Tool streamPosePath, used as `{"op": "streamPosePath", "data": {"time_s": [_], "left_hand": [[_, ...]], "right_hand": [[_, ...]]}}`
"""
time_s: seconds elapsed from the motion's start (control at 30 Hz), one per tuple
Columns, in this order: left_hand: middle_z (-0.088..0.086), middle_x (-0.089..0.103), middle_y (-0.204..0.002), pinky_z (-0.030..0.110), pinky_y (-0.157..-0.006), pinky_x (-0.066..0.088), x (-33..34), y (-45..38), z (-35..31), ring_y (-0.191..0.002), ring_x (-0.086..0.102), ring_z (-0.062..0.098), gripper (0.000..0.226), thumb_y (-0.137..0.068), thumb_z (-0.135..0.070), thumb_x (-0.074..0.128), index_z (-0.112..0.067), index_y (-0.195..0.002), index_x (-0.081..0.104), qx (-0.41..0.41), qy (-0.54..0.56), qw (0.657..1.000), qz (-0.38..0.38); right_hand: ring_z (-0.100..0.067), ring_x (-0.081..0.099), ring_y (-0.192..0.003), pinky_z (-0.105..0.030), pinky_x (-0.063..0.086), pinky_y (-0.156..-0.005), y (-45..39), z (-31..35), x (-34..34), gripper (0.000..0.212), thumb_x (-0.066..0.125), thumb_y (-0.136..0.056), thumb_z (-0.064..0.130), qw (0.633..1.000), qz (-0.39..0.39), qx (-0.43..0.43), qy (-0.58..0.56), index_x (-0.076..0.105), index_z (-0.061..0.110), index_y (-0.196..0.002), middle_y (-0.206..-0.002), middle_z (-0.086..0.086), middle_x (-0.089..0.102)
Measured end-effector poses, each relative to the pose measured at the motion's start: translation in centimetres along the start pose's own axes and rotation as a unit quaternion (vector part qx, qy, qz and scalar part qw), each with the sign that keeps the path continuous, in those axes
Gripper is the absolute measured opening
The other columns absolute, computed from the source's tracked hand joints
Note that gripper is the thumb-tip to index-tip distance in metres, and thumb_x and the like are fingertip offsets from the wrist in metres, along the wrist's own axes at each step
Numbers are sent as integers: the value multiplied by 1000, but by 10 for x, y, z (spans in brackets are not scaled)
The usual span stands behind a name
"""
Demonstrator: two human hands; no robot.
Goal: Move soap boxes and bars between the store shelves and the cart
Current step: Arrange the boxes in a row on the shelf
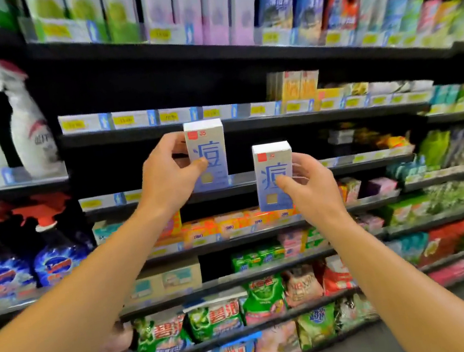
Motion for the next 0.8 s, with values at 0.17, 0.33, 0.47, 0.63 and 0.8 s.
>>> {"op": "streamPosePath", "data": {"time_s": [0.17,0.33,0.47,0.63,0.8], "left_hand": [[-16,63,-103,6,-70,49,30,-68,-11,-88,62,-12,38,-85,-4,72,-25,-111,55,67,46,997,10],[-8,64,-108,14,-76,53,48,-131,0,-98,65,1,44,-81,3,73,-21,-113,54,143,53,988,-19],[-1,64,-114,16,-82,53,60,-172,9,-104,65,10,45,-81,1,75,-16,-117,54,183,15,982,-49],[-1,59,-113,35,-87,56,79,-200,22,-103,62,15,62,-82,-5,75,-19,-133,44,201,-69,975,-66],[3,57,-114,33,-84,55,102,-204,23,-98,59,15,67,-87,-8,69,-31,-140,33,215,-141,963,-79]], "right_hand": [[5,64,-95,-14,55,-72,-68,-3,-3,34,66,-94,14,999,-19,-43,0,61,26,-124,-111,12,68],[-3,66,-101,-17,56,-72,-142,-12,9,37,67,-93,13,998,-21,-61,-16,60,26,-128,-113,11,68],[-5,65,-103,-25,59,-80,-181,-26,19,36,67,-93,14,997,-20,-68,-27,59,28,-125,-114,11,69],[-4,66,-101,-25,59,-80,-207,-46,30,38,67,-93,12,997,7,-69,-34,60,23,-128,-113,10,69],[-1,65,-100,-18,56,-75,-222,-60,28,37,67,-93,12,995,24,-77,-60,61,24,-127,-111,12,69]]}}
Point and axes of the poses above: each hand's wrist, its own y-axis away from the middle knuckle, its own x-axis out of the palm, z = x × y, the point moved 8 cm from there along -y, towards the middle knuckle
